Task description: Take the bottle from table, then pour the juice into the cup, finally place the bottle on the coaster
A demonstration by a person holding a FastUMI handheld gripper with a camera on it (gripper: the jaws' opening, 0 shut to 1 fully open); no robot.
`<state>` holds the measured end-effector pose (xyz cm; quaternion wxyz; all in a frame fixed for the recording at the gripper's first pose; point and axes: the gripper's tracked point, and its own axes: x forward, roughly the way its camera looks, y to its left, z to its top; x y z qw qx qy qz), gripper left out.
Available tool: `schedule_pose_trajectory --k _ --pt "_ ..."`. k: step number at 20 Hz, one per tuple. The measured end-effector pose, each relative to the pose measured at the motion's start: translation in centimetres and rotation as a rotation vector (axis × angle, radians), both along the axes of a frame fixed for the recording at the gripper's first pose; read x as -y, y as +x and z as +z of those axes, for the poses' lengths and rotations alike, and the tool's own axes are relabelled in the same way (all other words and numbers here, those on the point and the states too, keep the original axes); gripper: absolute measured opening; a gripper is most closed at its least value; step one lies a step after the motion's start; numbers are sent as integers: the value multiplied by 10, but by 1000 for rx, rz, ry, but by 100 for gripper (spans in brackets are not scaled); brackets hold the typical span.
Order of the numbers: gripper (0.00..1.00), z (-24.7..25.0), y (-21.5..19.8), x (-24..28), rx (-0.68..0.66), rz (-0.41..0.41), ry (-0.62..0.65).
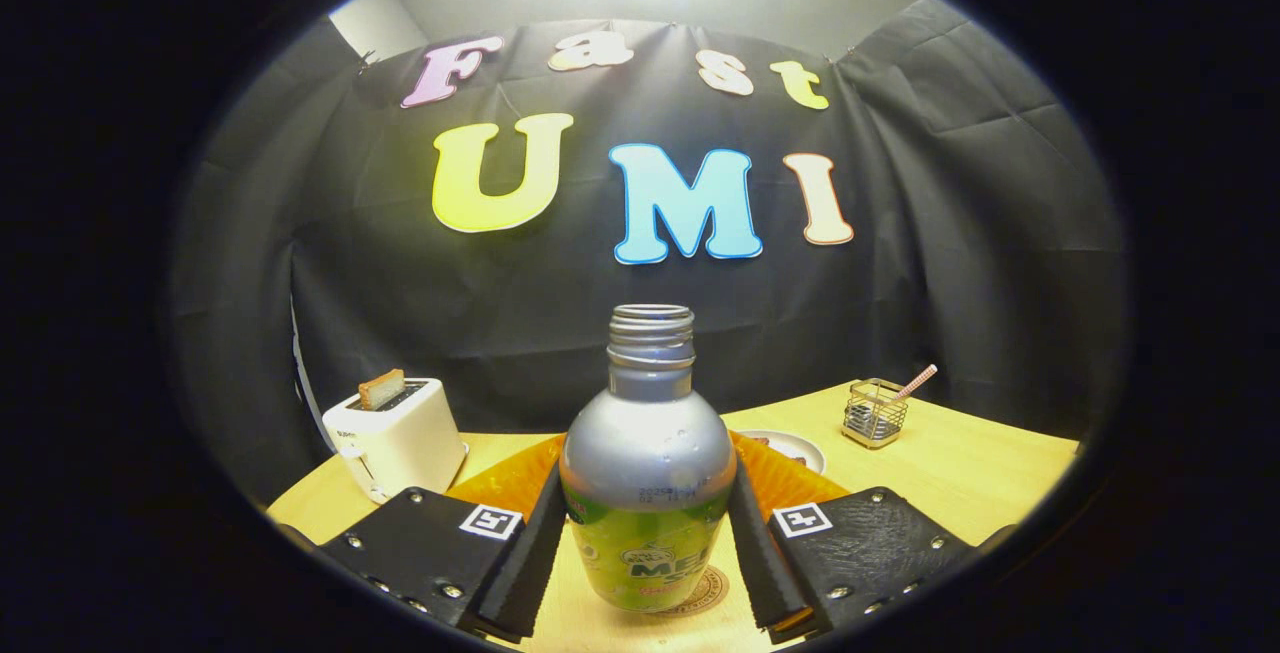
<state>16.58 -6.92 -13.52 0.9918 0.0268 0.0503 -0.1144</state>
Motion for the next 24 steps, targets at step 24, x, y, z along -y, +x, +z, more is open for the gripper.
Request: schedule_pose_trajectory --k 24 --pt "77 -99 42 10 -102 42 -132"
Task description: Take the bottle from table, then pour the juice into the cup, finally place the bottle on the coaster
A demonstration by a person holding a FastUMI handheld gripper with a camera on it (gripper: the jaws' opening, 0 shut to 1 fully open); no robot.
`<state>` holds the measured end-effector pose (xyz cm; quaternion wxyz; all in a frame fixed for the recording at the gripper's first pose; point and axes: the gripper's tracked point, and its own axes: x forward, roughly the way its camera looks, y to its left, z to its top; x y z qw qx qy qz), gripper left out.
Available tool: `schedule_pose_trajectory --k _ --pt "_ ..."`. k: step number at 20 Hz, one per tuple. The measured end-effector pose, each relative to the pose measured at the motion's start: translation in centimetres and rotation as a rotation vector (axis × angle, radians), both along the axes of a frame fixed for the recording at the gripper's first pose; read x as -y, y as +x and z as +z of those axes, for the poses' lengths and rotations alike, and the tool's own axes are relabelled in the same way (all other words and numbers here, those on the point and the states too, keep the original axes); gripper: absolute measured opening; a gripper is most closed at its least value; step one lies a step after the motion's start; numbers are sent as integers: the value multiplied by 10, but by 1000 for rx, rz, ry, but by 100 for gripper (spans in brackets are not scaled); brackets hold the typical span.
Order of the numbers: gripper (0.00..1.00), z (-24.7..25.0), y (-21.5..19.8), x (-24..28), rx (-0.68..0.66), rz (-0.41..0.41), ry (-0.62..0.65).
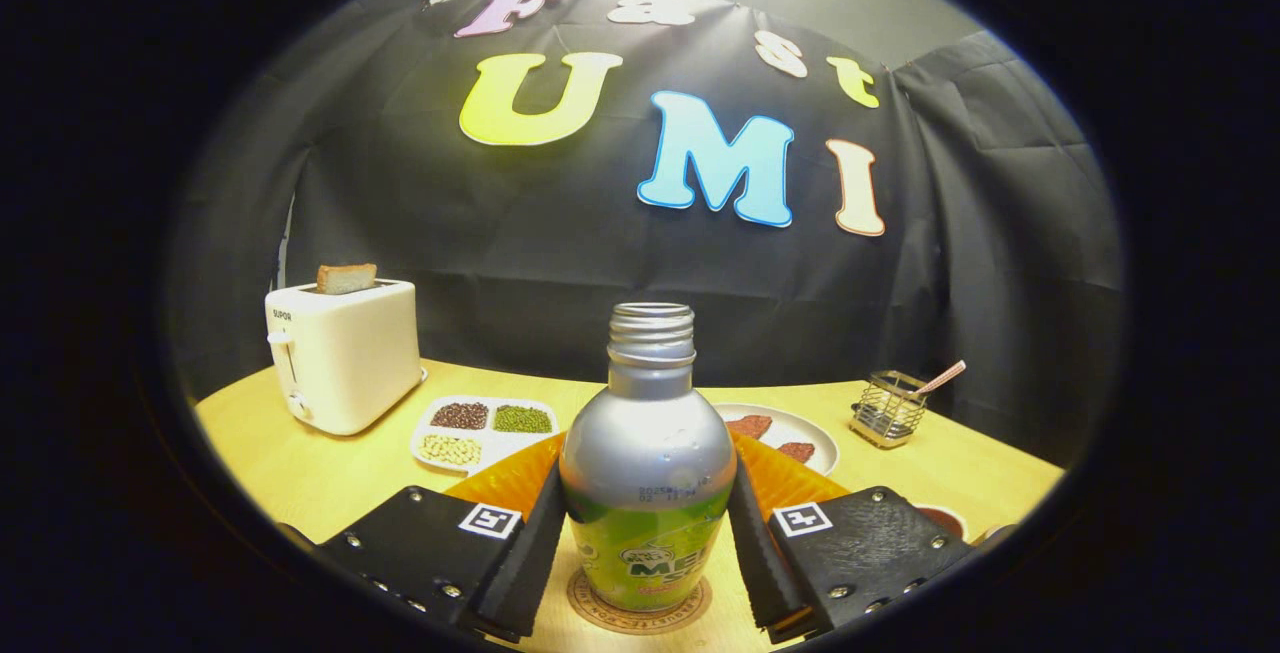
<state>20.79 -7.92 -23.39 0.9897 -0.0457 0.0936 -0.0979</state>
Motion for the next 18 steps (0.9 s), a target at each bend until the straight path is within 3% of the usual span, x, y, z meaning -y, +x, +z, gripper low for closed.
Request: schedule_pose_trajectory --k 9,11,13,18 --pt "79 -8 -10 8 20 -37 55" --pt "82 -4 -12 -3 12 14 65" --pt "98 25 -19 -8 58 51 63" --pt "97 108 -55 -6 152 36 53"
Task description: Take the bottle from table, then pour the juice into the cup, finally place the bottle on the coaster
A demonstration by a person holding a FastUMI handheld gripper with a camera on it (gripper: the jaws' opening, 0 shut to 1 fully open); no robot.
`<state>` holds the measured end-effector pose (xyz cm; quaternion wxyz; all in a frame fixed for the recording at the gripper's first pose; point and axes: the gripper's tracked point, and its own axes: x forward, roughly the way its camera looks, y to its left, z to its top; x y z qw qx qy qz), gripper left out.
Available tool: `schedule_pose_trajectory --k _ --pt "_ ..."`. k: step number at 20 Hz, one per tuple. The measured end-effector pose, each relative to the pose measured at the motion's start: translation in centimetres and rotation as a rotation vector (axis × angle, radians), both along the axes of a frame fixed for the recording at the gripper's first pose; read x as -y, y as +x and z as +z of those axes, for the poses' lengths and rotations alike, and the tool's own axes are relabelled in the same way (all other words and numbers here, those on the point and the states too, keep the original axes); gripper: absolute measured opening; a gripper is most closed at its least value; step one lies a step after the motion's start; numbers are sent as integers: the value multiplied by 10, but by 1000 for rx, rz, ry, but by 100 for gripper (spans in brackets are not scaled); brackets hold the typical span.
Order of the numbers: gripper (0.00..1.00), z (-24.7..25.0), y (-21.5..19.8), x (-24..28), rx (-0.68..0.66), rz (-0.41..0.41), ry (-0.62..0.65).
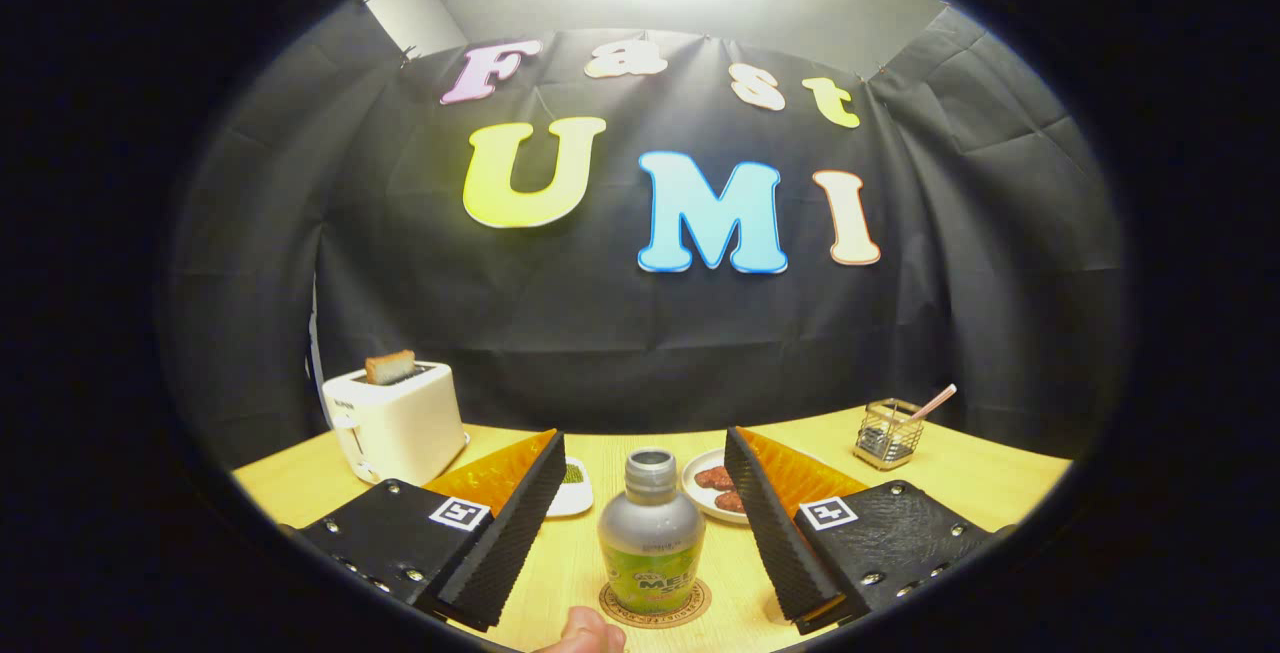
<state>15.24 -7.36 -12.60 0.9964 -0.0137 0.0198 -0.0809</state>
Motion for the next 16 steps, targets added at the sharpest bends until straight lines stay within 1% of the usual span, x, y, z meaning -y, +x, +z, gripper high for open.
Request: schedule_pose_trajectory --k 2,3,5,7,9,12,16 --pt "97 35 -17 3 27 -16 -33" --pt "97 52 -24 0 46 -11 -47" --pt "97 76 -33 -16 69 38 -27" --pt "97 88 -42 -21 54 55 -28" --pt "97 103 -51 -22 47 54 -65" --pt "97 116 -61 -29 55 96 -61" --pt "97 120 -70 -10 35 74 -54"
